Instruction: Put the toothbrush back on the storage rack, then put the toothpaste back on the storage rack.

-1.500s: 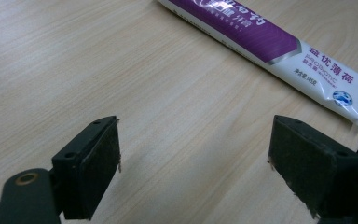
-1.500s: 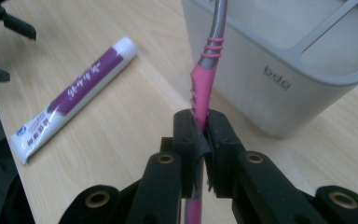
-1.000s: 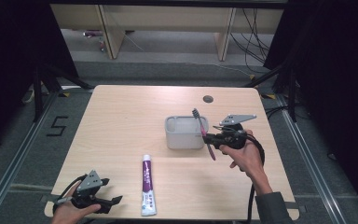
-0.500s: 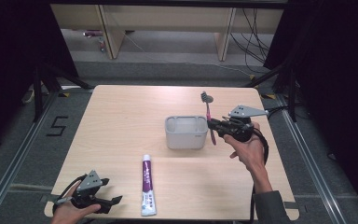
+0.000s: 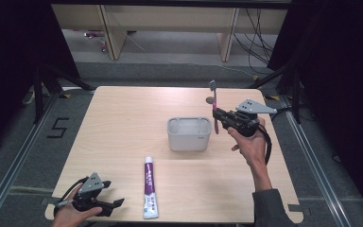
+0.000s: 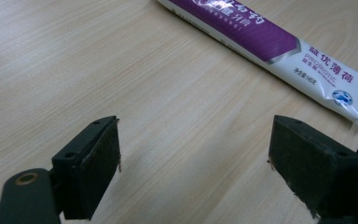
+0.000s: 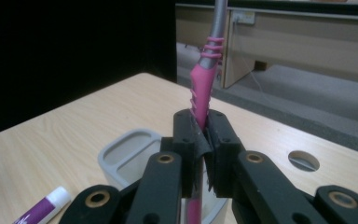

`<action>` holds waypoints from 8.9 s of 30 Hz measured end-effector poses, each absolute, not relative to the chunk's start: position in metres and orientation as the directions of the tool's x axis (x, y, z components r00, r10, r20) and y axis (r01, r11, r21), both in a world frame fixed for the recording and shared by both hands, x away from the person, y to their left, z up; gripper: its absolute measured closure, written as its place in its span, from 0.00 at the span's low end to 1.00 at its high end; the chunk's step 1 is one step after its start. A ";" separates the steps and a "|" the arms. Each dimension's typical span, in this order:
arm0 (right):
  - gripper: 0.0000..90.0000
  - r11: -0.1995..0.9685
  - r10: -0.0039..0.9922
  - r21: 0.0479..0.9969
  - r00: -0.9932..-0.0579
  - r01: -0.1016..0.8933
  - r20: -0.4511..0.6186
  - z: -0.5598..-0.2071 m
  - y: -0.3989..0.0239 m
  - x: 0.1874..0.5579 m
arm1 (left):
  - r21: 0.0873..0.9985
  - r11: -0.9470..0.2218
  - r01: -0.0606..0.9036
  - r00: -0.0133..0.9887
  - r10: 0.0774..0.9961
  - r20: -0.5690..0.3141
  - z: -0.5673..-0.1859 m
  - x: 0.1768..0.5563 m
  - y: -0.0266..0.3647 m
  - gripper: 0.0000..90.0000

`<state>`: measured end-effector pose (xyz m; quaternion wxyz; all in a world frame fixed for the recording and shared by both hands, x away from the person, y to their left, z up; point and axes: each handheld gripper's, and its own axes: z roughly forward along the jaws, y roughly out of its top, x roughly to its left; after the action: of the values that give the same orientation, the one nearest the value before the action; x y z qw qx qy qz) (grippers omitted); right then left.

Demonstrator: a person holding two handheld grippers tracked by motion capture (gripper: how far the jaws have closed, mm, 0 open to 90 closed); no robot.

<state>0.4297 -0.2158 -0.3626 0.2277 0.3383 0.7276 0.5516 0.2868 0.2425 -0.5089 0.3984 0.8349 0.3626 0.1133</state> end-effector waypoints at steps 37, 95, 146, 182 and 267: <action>0.93 0.081 0.774 0.956 -0.622 0.282 0.118 -0.402 -0.189 0.472 | 0.744 -0.425 0.517 0.714 0.693 -0.101 -0.509 0.287 0.243 0.18; 0.78 0.210 0.791 0.911 -0.609 0.355 0.055 -0.417 -0.190 0.465 | 0.742 -0.431 0.513 0.718 0.690 -0.096 -0.508 0.287 0.243 0.18; 0.54 0.194 0.808 0.861 -0.574 0.471 0.132 -0.445 -0.238 0.346 | 0.769 -0.407 0.494 0.727 0.678 -0.109 -0.505 0.286 0.241 0.18; 0.50 0.208 0.815 0.811 -0.555 0.547 0.166 -0.484 -0.267 0.279 | 0.773 -0.459 0.439 0.773 0.632 -0.064 -0.504 0.284 0.236 0.23; 0.48 0.247 0.798 0.808 -0.586 0.535 0.144 -0.485 -0.272 0.268 | 0.665 -0.715 0.218 0.929 0.361 0.084 -0.501 0.345 0.081 0.98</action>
<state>0.2684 -0.2725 -0.4853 0.1499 0.4296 0.7754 0.4379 0.3451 0.0808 -0.5007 0.3434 0.9200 0.1573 0.1042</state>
